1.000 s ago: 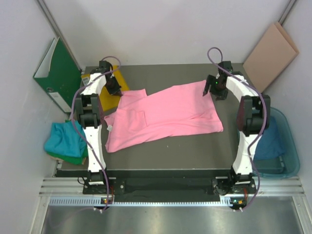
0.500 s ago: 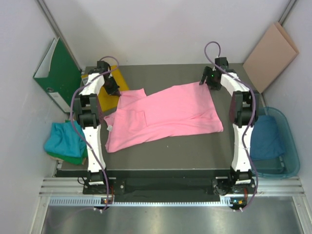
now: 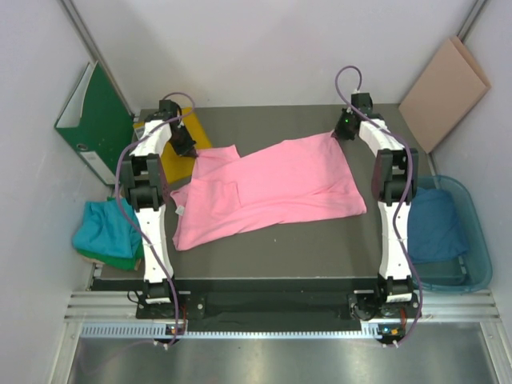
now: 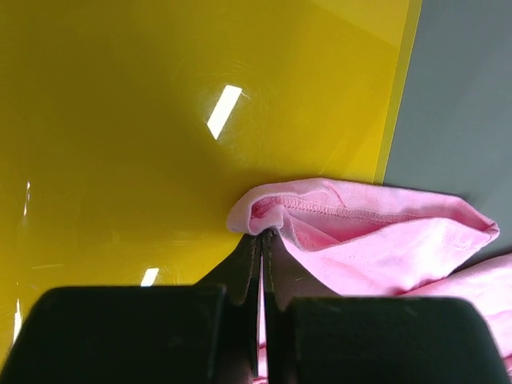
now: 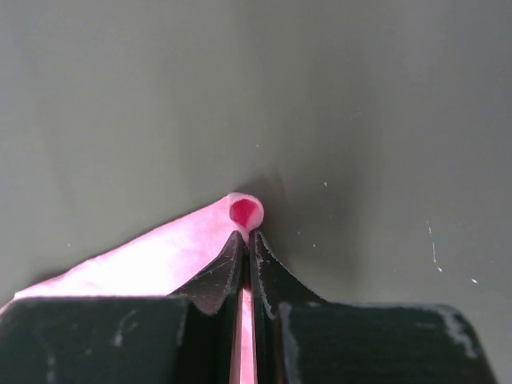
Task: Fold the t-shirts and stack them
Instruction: Grap the side of the flattened tshirt furthest away from the robot with both arms, then fold the other side of the tshirt into a rectangle
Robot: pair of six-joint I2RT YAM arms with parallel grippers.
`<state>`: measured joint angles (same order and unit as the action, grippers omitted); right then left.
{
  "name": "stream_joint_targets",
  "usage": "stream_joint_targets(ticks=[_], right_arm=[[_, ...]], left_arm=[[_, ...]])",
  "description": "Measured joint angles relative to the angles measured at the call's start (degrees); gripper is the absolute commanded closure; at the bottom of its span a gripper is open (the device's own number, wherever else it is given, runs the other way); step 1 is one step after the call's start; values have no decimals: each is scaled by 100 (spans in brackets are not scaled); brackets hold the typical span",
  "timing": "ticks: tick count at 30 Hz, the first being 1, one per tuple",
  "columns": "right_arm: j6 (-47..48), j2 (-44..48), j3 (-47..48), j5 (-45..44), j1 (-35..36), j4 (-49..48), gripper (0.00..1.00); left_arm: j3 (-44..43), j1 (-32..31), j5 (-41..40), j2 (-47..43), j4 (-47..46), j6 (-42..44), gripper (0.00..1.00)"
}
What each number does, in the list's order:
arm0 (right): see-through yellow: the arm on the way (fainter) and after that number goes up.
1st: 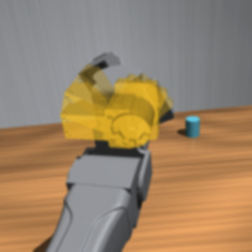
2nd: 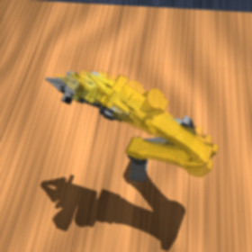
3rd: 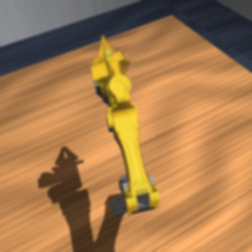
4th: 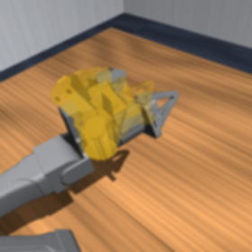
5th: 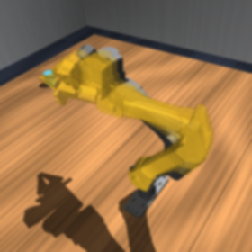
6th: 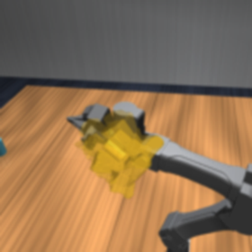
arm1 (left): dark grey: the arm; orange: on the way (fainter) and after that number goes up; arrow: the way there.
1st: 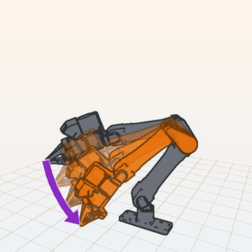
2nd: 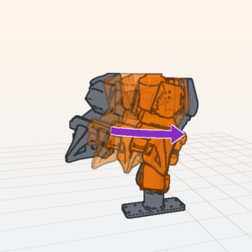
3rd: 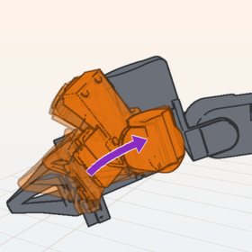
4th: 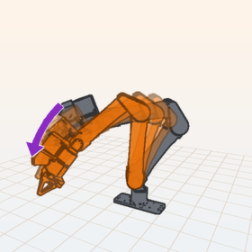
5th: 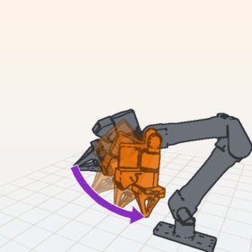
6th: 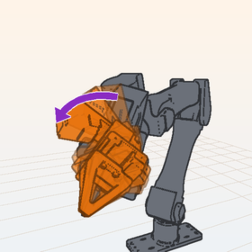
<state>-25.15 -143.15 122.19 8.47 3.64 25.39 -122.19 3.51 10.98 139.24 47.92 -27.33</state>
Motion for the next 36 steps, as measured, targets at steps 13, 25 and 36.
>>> stream_joint_targets(ticks=[13, 25, 36], right_arm=[[55, 345, -527, -131, -37, -55, 100], [162, 1191, -1123, 9, -162, -269, 100], [260, 1915, -1880, 199, -164, -452, 100]], left_arm=[[-184, 17, -330, -306, -450, -306, 100], [-332, 109, 323, -1016, -1141, -428, 100], [942, 260, 949, -2391, -1202, -435, 100]])
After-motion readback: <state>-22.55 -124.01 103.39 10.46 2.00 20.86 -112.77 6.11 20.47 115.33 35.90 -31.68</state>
